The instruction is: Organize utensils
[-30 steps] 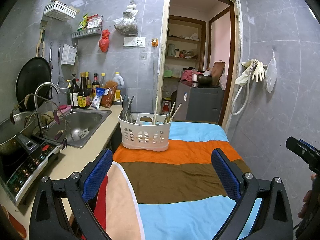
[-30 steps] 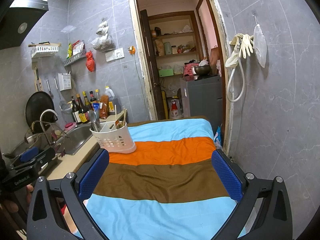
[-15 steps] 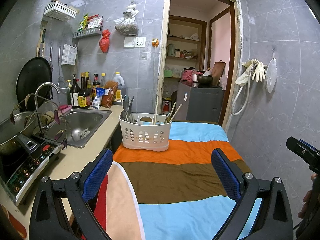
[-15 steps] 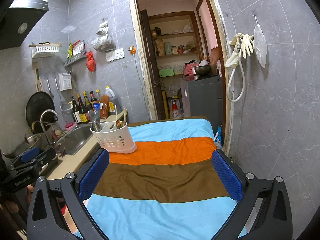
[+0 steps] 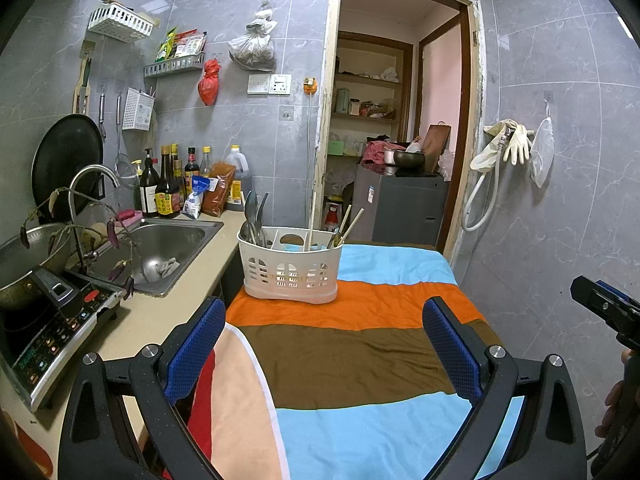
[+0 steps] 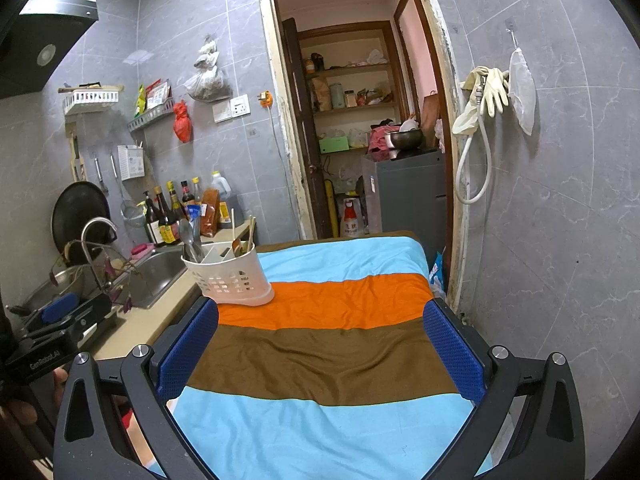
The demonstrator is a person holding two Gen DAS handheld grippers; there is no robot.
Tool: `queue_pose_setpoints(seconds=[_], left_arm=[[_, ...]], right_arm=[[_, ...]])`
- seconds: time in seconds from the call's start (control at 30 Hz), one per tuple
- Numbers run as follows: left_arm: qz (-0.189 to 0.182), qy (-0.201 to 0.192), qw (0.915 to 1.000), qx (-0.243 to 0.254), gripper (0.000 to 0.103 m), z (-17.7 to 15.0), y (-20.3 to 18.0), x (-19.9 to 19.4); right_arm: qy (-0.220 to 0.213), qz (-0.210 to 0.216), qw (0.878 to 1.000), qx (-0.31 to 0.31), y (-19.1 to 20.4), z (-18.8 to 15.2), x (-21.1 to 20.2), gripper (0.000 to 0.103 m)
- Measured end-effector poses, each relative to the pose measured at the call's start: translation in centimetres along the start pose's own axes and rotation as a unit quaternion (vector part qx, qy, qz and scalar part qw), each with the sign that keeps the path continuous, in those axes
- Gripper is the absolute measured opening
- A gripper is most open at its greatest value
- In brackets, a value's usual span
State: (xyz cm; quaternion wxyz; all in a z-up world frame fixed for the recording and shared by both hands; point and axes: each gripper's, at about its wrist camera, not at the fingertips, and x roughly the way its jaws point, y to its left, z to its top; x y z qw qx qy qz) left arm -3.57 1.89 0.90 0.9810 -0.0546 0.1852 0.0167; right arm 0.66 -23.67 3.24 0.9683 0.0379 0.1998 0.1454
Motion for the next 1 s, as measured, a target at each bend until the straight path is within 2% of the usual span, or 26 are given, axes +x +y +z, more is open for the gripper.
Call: queue_pose_setpoints(seconds=[0.3,0.5,1.0], left_arm=[[-0.002,0.003,1.0,0.002,0.097,-0.17,0.04,0.09],[0.027,0.004,0.9995,0.015,0.097,-0.49,-0.21,0.4],[0.037,-0.005,0.9992,0.015,0.097,-0.82,0.52,0.26]], right_arm=[[0.001,0.0,1.0,0.0,0.02,-0.02,0.0,0.103],[0.001,-0.001,1.0,0.0,0.09,-0.03,0.01,0.103],[0.0,0.0,1.0,0.0,0.06,-0.02,0.01,0.103]])
